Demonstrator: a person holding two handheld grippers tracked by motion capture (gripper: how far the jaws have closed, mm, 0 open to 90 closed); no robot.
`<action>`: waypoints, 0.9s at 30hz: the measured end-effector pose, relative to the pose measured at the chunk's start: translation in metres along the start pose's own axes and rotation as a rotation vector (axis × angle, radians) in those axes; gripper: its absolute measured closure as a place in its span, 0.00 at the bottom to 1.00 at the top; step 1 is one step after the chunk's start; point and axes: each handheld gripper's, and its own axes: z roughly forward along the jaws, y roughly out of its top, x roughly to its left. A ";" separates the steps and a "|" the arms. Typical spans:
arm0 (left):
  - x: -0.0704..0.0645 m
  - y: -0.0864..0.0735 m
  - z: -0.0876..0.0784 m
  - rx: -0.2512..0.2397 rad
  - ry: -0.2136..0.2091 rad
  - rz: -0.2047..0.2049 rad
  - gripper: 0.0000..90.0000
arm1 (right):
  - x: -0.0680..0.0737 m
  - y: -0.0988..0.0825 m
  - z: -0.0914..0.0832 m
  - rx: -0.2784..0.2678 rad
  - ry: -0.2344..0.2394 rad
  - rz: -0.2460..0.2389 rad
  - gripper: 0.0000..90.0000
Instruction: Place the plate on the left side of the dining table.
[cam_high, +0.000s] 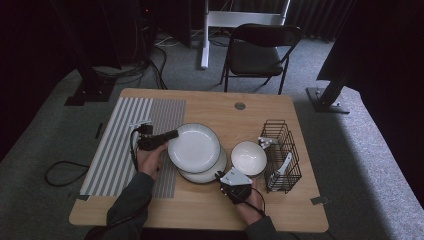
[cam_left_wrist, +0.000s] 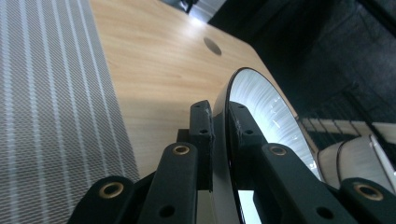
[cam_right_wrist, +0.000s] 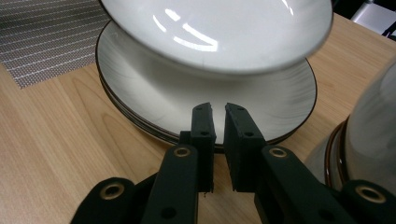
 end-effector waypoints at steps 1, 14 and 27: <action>0.001 0.002 -0.003 -0.007 0.002 -0.003 0.92 | 0.000 0.000 0.000 0.000 0.000 0.000 0.91; 0.028 0.016 -0.052 -0.121 0.054 -0.050 0.92 | 0.003 -0.004 -0.006 -0.004 0.006 0.005 0.90; 0.078 0.015 -0.100 -0.208 0.161 -0.134 0.92 | 0.003 -0.006 -0.008 -0.004 0.008 0.006 0.89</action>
